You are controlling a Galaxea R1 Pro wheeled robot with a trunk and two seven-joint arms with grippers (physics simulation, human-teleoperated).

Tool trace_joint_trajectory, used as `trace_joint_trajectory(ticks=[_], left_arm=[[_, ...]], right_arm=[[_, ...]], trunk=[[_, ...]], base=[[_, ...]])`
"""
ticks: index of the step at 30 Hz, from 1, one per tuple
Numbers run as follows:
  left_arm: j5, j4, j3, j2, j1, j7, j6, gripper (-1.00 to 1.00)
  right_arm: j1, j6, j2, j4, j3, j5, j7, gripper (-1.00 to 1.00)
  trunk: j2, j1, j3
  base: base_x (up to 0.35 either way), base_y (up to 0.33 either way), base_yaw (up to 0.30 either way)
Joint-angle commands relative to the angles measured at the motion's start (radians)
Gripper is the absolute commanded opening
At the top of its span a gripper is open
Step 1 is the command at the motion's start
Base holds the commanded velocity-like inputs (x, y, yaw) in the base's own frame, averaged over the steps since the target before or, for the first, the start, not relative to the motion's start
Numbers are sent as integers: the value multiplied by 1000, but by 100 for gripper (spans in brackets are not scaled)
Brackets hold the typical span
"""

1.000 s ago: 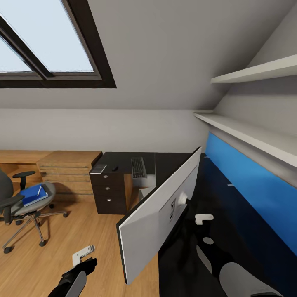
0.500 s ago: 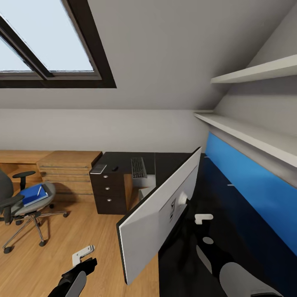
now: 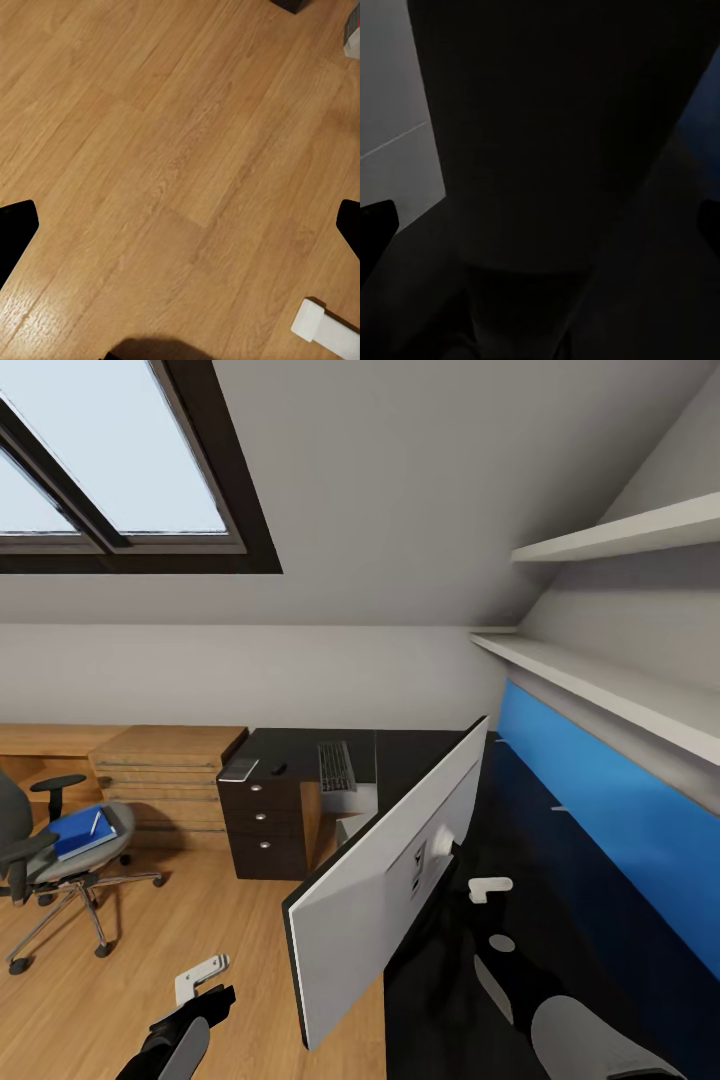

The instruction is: In the bedroom, organize the workspace by keeping the computer under the desk, ensuring the monitor is on the desk, placing the keyboard on the desk next to the monitor, placing the mouse on the desk next to the keyboard, moving the folder from the swivel chair onto the desk next to the mouse, stacking the notebook on top of the folder with the pen on top of the notebook, and positioning the swivel chair next to the desk.

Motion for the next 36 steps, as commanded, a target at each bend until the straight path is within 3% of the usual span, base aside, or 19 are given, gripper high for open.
trace_joint_trajectory(ticks=[1, 5, 6, 23, 36], left_arm=[[7, -1, -4, 1, 0, 9, 2, 100], [7, -1, -4, 1, 0, 9, 2, 100], [7, -1, -4, 1, 0, 9, 2, 100], [7, -1, -4, 1, 0, 9, 2, 100], [7, -1, -3, 1, 0, 9, 2, 100]], right_arm=[[0, -2, 0, 1, 8, 0, -10, 100], [0, -2, 0, 1, 8, 0, -10, 100], [0, -2, 0, 1, 8, 0, -9, -100], [0, 0, -2, 0, 8, 0, -11, -100], [-1, -1, -2, 1, 8, 0, -11, -100]], trunk=[[-1, 0, 0], [-1, 0, 0], [-1, 0, 0], [-1, 0, 0], [-1, 0, 0]], base=[[0, 0, 0], [0, 0, 0], [0, 0, 0], [-4, -7, 0], [-155, -137, 0]])
